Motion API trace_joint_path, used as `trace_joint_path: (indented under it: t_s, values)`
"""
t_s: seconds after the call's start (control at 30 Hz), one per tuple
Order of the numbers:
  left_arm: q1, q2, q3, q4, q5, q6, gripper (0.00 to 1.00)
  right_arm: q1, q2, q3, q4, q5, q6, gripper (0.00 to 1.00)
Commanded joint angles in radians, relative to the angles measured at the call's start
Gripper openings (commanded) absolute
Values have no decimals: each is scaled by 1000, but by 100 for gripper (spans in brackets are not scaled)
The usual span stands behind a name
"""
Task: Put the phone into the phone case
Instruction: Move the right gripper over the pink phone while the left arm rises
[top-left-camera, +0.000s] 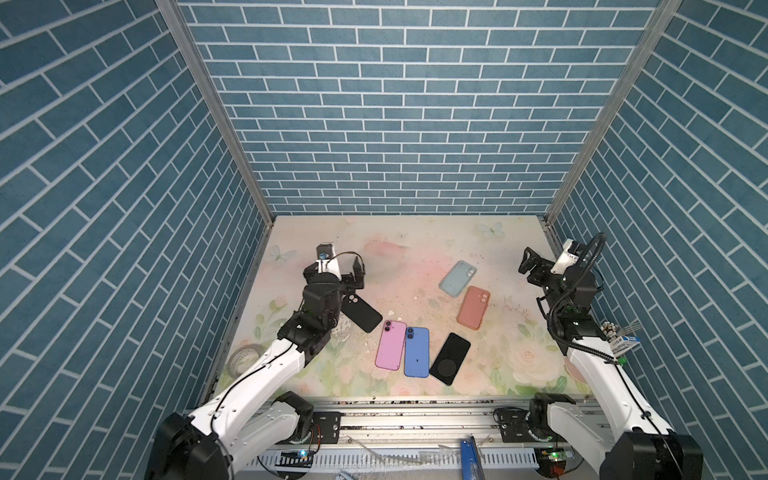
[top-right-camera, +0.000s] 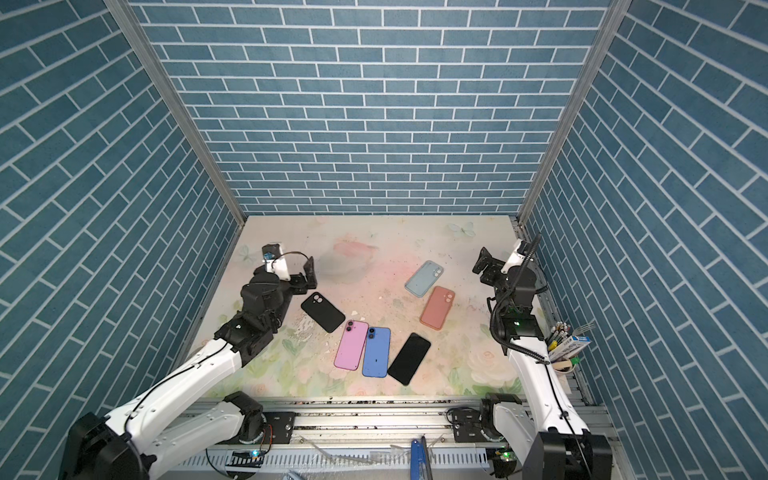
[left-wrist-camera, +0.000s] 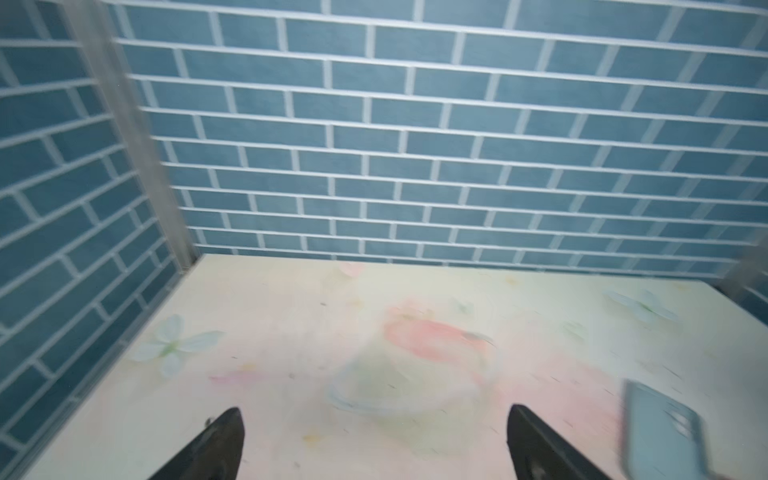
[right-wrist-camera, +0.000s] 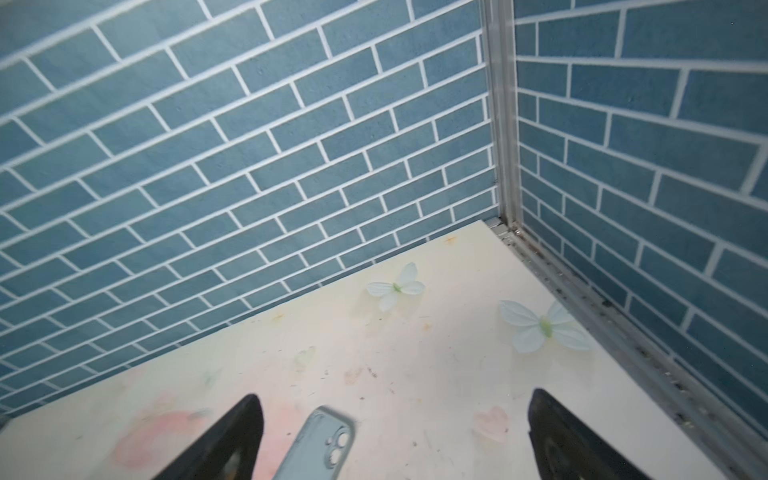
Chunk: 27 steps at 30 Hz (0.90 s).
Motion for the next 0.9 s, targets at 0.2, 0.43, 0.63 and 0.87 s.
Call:
trace_joint_path:
  t_s: [0.2, 0.43, 0.63, 0.87]
  values:
    - [-187, -268, -235, -305, -73, -285, 100, 481, 163, 98, -495, -40, 98, 99]
    - [-183, -684, -407, -379, -179, -368, 100, 845, 511, 312, -626, -13, 115, 94]
    - [-169, -893, -449, -528, -228, -440, 100, 922, 696, 459, -685, -51, 171, 94]
    - [-155, -885, -451, -542, -252, -473, 99, 1020, 815, 646, -794, 27, 413, 97]
